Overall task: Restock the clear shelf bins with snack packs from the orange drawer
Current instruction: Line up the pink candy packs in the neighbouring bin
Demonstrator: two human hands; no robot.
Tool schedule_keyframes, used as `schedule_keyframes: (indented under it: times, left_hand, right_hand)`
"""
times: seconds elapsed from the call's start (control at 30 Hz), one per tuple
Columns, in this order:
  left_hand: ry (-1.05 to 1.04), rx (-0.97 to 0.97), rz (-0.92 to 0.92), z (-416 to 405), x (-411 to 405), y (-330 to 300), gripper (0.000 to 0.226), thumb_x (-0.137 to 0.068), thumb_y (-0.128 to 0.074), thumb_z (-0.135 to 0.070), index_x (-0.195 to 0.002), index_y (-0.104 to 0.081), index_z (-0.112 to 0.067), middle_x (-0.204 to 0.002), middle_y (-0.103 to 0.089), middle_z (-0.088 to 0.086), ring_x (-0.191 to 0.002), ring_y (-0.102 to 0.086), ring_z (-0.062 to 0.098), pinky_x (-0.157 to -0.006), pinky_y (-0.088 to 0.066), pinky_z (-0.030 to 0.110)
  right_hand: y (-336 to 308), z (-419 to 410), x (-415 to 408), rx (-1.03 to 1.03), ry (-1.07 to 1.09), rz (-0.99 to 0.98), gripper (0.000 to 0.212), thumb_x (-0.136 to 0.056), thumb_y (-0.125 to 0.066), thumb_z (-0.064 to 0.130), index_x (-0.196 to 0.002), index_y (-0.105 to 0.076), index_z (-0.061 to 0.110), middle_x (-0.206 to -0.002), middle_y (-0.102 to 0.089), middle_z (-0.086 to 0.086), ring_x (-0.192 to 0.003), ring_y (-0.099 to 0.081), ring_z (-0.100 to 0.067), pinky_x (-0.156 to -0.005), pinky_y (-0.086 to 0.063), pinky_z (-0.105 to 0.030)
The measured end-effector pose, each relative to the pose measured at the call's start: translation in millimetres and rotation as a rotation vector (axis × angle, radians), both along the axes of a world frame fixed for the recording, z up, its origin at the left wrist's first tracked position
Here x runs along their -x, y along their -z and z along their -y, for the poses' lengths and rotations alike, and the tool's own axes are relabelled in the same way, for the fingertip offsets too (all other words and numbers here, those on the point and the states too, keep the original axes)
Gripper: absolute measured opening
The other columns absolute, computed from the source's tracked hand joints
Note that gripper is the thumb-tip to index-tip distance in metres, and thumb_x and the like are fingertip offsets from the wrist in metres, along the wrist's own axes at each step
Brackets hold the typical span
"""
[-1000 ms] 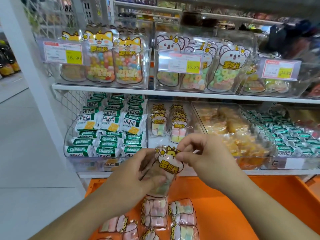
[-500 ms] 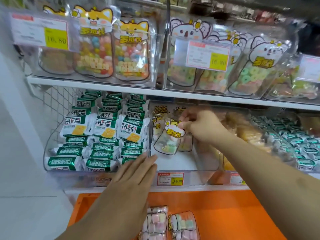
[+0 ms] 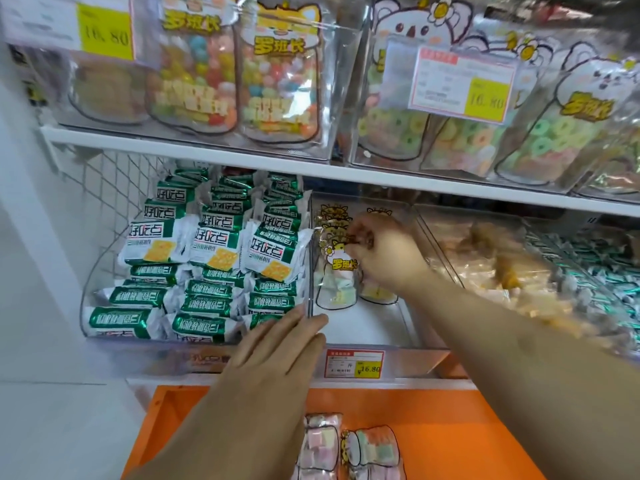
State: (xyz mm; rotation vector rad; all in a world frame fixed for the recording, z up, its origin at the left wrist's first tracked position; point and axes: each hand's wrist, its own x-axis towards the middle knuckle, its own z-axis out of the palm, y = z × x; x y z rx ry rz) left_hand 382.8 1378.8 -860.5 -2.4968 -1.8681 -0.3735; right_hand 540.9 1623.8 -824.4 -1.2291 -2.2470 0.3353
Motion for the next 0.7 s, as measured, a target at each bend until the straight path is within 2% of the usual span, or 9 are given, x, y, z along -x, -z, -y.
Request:
schedule_keyframes:
  times: [0.1, 0.23, 0.33, 0.43, 0.57, 0.7]
  left_hand:
    - [0.009, -0.014, -0.008, -1.1, -0.4, 1.7, 0.095, -0.047, -0.090, -0.029, -0.136, -0.057, -0.023, -0.155, -0.048, -0.004, -0.146, -0.037, 0.020, -0.121, -0.009, 0.036]
    - [0.022, -0.023, -0.019, -3.7, -1.5, 0.9, 0.094, -0.045, -0.088, -0.035, -0.134, -0.058, -0.023, -0.152, -0.051, -0.004, -0.143, -0.039, 0.021, -0.119, -0.015, 0.038]
    - [0.026, -0.052, -0.001, -4.5, -1.1, 3.3, 0.087, -0.050, -0.085, -0.030, -0.133, -0.059, -0.023, -0.153, -0.050, -0.004, -0.145, -0.038, 0.021, -0.120, -0.014, 0.038]
    - [0.022, -0.059, -0.003, -4.7, -0.8, 4.5, 0.086, -0.050, -0.084, -0.029, -0.132, -0.061, -0.024, -0.152, -0.050, -0.005, -0.145, -0.039, 0.021, -0.116, -0.023, 0.040]
    - [0.020, -0.078, -0.006, -4.9, -0.6, 5.8, 0.084, -0.050, -0.082, -0.029, -0.132, -0.060, -0.024, -0.152, -0.051, -0.004, -0.144, -0.039, 0.021, -0.114, -0.025, 0.041]
    - [0.024, -0.114, -0.006, -5.7, -1.2, 8.0, 0.083, -0.050, -0.085, -0.027, -0.130, -0.063, -0.022, -0.150, -0.053, -0.003, -0.142, -0.041, 0.023, -0.112, -0.028, 0.042]
  right_hand:
    - [2.0, 1.7, -2.2, -0.008, -0.016, -0.024, 0.035, -0.087, -0.078, 0.022, -0.116, -0.061, 0.030, -0.105, -0.066, 0.007, -0.094, -0.059, -0.014, -0.077, -0.049, -0.030]
    - [5.3, 2.3, -0.8, -0.086, -0.111, 0.037, 0.021, -0.087, -0.077, 0.019, -0.094, -0.061, 0.031, -0.091, -0.059, 0.003, -0.086, -0.053, -0.016, -0.076, -0.053, -0.040]
    - [11.7, 0.6, -1.9, -0.101, -0.157, 0.091, 0.017, -0.085, -0.080, 0.023, -0.092, -0.066, 0.031, -0.096, -0.051, 0.007, -0.091, -0.048, -0.012, -0.082, -0.049, -0.035]
    - [16.1, -0.1, -6.1, -0.064, -0.163, 0.106, 0.037, -0.074, -0.090, 0.030, -0.101, -0.064, 0.033, -0.109, -0.045, 0.009, -0.100, -0.048, -0.012, -0.087, -0.047, -0.031]
    - [19.6, 0.5, -9.6, -0.064, -0.162, 0.195, 0.073, -0.056, -0.101, 0.038, -0.113, -0.056, 0.031, -0.124, -0.038, 0.007, -0.117, -0.042, -0.019, -0.097, -0.044, -0.032]
    - [19.4, 3.0, -5.5, -0.144, -0.091, 0.255, 0.092, -0.055, -0.100, 0.045, -0.130, -0.050, 0.027, -0.131, -0.044, 0.002, -0.123, -0.042, -0.024, -0.101, -0.044, -0.037]
